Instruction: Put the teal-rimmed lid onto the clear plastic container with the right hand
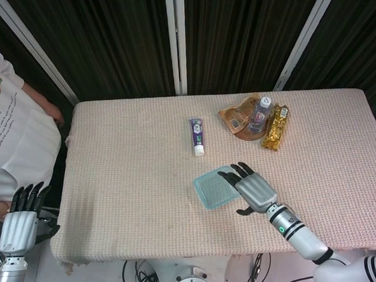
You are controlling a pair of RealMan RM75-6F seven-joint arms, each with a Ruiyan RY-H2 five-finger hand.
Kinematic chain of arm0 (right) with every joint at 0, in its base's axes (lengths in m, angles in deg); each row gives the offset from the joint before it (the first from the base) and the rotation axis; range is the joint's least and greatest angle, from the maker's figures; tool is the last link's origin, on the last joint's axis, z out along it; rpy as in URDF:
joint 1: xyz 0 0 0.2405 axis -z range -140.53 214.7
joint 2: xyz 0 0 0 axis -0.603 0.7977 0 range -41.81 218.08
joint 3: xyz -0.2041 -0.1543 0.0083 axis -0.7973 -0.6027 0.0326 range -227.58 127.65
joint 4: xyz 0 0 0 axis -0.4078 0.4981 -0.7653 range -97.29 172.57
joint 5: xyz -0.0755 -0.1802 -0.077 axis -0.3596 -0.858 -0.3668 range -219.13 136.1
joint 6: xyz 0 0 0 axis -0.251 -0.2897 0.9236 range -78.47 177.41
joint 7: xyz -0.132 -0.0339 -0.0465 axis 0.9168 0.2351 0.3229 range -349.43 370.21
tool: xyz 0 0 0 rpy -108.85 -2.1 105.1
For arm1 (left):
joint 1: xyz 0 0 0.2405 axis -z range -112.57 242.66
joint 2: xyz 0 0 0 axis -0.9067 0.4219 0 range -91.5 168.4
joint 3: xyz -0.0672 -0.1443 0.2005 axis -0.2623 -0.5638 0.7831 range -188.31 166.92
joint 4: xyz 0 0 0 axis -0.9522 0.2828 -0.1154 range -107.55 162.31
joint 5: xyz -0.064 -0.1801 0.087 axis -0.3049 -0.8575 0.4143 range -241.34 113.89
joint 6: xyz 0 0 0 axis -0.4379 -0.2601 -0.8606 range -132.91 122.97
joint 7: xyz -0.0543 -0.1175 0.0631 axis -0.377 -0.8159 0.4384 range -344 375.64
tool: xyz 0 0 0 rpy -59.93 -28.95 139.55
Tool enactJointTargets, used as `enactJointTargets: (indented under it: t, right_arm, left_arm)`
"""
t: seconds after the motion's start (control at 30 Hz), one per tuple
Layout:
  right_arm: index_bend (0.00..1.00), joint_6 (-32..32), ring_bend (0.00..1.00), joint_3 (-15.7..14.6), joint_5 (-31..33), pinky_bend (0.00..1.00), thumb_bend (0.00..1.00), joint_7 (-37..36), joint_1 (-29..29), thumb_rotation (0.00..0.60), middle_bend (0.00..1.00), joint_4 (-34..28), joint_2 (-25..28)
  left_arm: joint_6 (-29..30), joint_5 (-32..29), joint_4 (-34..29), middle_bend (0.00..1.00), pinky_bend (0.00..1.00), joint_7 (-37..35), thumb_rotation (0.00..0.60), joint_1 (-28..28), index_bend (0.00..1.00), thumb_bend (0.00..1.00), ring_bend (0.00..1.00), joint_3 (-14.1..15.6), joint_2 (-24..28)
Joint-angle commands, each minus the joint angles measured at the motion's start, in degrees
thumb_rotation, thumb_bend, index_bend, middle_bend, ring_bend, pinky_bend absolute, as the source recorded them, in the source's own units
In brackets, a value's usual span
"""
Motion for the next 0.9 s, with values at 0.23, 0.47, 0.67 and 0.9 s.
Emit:
enactJointTargets:
  t: [0.23, 0.47, 0.67, 0.9]
  right_arm:
    - [0.00, 7.35, 0.00, 3.08, 7.33, 0.00, 0.03, -0.89, -3.69, 0.600, 0.19, 7.24, -3.90]
    - [0.00, 7.48, 0.00, 2.64, 9.60, 0.00, 0.03, 0.98, -4.35, 0.600, 0.19, 7.45, -4.74]
    - [0.00, 1.14, 0.00, 2.01, 3.49, 0.00, 0.03, -1.33, -0.57, 0.600, 0.18, 3.48, -1.49]
    - [0.00, -16.61, 0.00, -2.95, -11.86, 0.00, 0.03, -7.68, 11.99, 0.600, 0.10, 3.11, 5.04]
  left_arm:
    - [0.00, -0.10, -0.47, 0.05, 0.00, 0.51, 0.600, -0.08, 0.11, 0.00, 0.00, 0.08, 0.23]
    - [0.20, -0.34, -0.10, 0.04, 0.00, -0.07, 0.600, -0.46, 0.11, 0.00, 0.00, 0.24, 0.14]
    - [0.35, -0.09, 0.47, 0.05, 0.00, -0.67, 0.600, -0.32, 0.11, 0.00, 0.00, 0.07, -0.08]
    - [1.79, 0.97, 2.04, 0.05, 0.00, -1.07, 0.600, -0.10, 0.11, 0.00, 0.00, -0.61, -0.88]
